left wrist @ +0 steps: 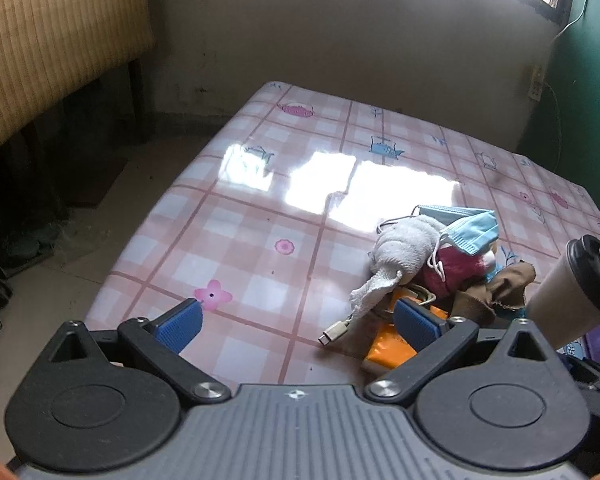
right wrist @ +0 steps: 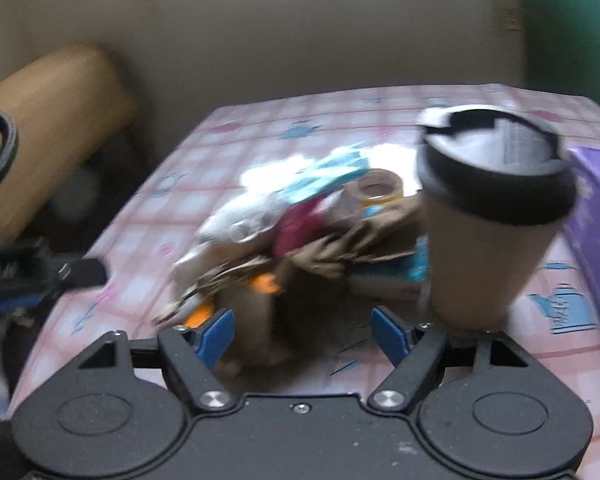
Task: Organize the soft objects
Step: 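Close left gripper on white terry sock while right gripper grasps brown sock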
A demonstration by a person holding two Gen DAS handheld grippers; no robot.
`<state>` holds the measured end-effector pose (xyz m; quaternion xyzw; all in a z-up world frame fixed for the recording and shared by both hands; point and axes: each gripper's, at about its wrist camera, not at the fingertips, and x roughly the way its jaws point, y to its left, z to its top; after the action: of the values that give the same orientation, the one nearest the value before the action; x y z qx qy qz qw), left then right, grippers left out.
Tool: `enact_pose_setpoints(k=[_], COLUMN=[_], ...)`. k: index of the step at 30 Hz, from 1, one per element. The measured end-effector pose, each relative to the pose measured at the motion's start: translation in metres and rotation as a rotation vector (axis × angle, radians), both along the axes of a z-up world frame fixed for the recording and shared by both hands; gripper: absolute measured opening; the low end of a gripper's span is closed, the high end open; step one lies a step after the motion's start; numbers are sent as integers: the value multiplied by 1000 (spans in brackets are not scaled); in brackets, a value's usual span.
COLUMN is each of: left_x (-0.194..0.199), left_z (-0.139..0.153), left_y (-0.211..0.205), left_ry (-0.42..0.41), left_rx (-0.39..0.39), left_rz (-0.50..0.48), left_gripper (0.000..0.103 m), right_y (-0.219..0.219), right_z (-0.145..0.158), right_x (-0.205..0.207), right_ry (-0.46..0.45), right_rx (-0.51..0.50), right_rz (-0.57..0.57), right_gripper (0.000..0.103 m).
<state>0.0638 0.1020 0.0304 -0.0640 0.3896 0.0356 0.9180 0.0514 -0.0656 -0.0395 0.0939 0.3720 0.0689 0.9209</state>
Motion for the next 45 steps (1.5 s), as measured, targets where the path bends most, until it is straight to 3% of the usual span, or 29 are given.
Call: enact_pose_setpoints(k=[9,10,11,12,14,20,23,29,31,33,38,45], left_x=[5,6,7,9,13,47,69,103,110,115,98,44], left_z=[-12,-13,-14,-14,-15,-22,-31,-44,-49,-53,-42,-10], left_y=[-5,-5,-6,-7,-10,-25,-41,-76,-84,-87,-79,-55], left_ry=[11,11,10,7,0,-6,13,30,35,53,41,0], left_rx=[-7,-5,-5,-5,-6,32,84,101,95,68,62,47], left_rz=[-27,-28,-31,-36,-44,-91,-146,-254,-280,-292,-247,-117], left_gripper=[103,103,103,103,103,103,103,103,92,53,50,49], right_y=[2,1,0,2,3,-18,-27,-44,-47,-51,-50,-44], right_z=[-20,-22,-23,-20,-16,-4,1,5,9,13,25,42], right_x=[43,45,44,42,35,3,-15,-35,-36,-37,-40,-48], right_ry=[38,48,34,13,0,-14,-20,-32,-36,-45,-73,-133], right_rx=[39,46,47,19,-27,-40,-75,-87,-85,-86,-88,-107], right_rz=[-79,-68,-49,-28,1,99,146,180,180,181,209,241], right_gripper=[89,78,53,43,36,34,34,34,34,34,34,34])
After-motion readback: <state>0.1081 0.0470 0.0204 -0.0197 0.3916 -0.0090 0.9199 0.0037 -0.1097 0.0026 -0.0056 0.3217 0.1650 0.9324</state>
